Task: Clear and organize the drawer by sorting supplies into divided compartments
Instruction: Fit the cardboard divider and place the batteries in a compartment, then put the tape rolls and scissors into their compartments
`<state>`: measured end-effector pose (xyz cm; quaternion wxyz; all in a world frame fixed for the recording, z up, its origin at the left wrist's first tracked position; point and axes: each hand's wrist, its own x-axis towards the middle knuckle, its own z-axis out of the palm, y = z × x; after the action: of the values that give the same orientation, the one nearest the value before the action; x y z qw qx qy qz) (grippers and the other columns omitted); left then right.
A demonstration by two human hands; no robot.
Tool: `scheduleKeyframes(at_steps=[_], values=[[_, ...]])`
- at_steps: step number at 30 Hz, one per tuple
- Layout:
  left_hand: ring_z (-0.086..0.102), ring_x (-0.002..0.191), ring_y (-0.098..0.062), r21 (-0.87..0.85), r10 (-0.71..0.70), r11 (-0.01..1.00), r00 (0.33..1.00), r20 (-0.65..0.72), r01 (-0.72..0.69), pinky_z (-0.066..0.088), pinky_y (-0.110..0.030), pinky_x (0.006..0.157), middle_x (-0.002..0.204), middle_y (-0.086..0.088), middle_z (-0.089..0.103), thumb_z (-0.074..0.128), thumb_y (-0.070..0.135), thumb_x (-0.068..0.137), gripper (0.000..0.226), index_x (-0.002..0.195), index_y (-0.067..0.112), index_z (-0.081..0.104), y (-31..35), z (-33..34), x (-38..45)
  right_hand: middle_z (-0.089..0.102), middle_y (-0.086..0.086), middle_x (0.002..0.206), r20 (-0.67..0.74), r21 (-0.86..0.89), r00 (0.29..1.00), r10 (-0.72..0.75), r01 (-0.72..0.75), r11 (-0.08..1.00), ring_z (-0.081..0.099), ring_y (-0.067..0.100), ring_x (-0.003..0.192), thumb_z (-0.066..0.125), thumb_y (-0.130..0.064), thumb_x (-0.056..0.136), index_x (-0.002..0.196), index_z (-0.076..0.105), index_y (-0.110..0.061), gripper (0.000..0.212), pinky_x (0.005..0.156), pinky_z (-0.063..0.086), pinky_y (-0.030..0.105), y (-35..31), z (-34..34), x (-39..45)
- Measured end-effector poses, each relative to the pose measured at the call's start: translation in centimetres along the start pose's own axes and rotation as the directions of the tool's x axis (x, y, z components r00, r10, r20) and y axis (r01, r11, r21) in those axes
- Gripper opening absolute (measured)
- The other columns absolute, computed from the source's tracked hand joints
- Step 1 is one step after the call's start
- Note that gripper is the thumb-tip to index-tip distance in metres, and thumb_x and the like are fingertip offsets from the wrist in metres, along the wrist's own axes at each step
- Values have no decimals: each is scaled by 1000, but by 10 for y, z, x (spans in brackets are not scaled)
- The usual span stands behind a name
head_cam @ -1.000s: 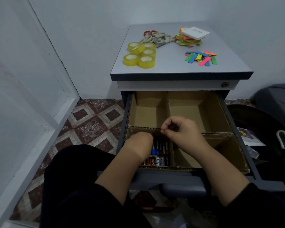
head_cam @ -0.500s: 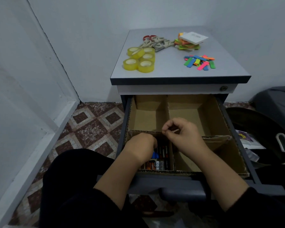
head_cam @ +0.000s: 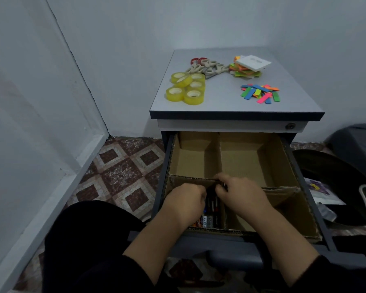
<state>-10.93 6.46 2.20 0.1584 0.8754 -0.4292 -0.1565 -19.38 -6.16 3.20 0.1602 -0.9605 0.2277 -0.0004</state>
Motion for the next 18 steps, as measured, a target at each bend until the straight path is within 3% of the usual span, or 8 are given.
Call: scheduleKeyframes(at_steps=[5,13,18], values=[[62,90,-25,17,-10,1000,1000,17,10,49,-33,76,101,-7,66,40,17,97,26,106,15,65,-3,2,-4,61,-12,78,30,32,999,-17,16,999,58,6,66,41,-35,97,120,53,-35,26,53,44,22,-2,-2,-3],[60,93,-23,79,-2,997,1000,0,2,46,-32,74,104,-7,62,40,14,97,24,106,14,62,-1,9,-14,67,-7,91,75,41,997,-1,-2,999,63,11,76,42,-35,97,128,50,-36,32,62,50,27,-2,-5,-8],[60,88,-17,-28,-28,999,993,-116,25,48,-32,76,97,-1,64,41,22,95,23,98,16,63,3,-1,-15,68,-7,107,44,75,999,-12,9,997,64,10,91,42,-38,98,132,48,-37,35,72,52,26,2,-4,-9]])
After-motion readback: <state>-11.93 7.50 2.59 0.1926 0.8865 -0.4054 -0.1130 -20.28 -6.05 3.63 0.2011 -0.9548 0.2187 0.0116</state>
